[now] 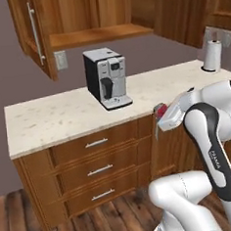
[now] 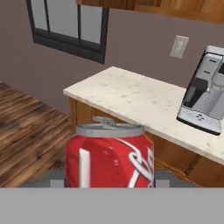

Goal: Pick the can, can from the counter and place them in the open cabinet.

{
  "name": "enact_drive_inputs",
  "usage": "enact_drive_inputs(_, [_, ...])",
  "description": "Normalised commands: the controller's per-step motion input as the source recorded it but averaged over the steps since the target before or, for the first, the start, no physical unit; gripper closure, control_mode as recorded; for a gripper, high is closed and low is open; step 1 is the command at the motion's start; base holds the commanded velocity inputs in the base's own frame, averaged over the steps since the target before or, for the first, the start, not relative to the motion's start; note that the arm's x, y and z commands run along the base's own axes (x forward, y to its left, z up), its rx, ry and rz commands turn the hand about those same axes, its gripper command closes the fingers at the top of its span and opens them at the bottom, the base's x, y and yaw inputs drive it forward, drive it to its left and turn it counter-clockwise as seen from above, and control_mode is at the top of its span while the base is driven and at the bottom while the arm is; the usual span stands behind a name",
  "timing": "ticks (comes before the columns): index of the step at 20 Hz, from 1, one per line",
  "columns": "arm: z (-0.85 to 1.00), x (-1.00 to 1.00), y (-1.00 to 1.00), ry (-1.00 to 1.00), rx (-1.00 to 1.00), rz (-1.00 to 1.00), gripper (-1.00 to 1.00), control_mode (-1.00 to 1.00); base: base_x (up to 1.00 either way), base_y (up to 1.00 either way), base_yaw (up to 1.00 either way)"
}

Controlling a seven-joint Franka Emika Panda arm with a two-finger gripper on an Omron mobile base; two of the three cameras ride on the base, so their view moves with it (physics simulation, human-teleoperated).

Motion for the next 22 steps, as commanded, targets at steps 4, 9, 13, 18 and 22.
enact_drive_inputs(4, [0.0,0.0,0.0,0.0,0.0,0.0,1.0,1.0,0.5,-0.21,0.36])
enact_drive_inputs(9, [0.0,0.0,0.0,0.0,0.0,0.0,1.0,1.0,0.58,-0.26,0.28])
enact_drive_inputs(13, [0.0,0.0,0.0,0.0,0.0,0.0,1.0,1.0,0.61,-0.35,0.11])
enact_drive_inputs(18, [0.0,0.0,0.0,0.0,0.0,0.0,1.0,1.0,0.37,-0.35,0.05])
enact_drive_inputs(22, [0.0,0.0,0.0,0.0,0.0,0.0,1.0,1.0,0.51,-0.25,0.0])
